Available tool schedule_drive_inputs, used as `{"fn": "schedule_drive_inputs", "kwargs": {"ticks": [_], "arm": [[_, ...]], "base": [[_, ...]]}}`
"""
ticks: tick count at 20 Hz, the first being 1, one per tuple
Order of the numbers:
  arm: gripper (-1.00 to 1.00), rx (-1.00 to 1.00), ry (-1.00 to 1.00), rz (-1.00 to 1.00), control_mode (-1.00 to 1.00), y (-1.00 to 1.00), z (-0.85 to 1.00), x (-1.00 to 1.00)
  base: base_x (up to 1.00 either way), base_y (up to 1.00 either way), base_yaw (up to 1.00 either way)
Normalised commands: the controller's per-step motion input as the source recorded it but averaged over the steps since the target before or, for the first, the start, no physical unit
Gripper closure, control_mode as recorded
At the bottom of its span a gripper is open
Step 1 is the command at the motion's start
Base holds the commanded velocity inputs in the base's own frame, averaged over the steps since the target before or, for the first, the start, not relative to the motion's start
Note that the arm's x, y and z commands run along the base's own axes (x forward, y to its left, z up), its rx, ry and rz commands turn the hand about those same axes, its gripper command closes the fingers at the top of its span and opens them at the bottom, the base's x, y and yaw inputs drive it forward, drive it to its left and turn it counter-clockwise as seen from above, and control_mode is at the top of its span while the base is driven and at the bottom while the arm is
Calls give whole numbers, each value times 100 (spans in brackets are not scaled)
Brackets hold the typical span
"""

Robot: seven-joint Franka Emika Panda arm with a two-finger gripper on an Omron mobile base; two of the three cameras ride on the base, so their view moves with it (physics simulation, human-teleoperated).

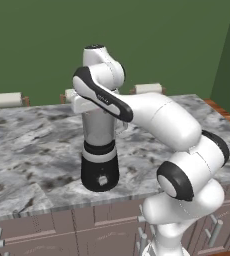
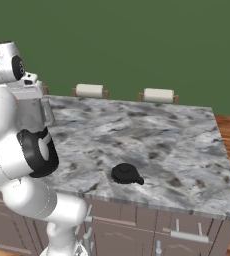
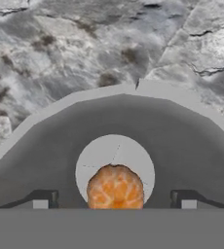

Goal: Open the blender lid, put the tangerine in the blender, close the lid, and start the blender.

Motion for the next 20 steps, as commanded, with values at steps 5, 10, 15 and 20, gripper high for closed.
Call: {"fn": "schedule_drive_inputs", "kwargs": {"ticks": [5, 10, 15, 20], "arm": [[-100, 0, -3, 0, -100, -6, 38, -1], [-100, 0, -15, 0, -100, -48, 86, -15], [-100, 1, -15, 0, -100, -88, 47, -22], [-100, 11, -7, 0, -100, -100, 0, -34]], "base": [[0, 0, 0], [0, 0, 0], [0, 0, 0], [0, 0, 0]]}}
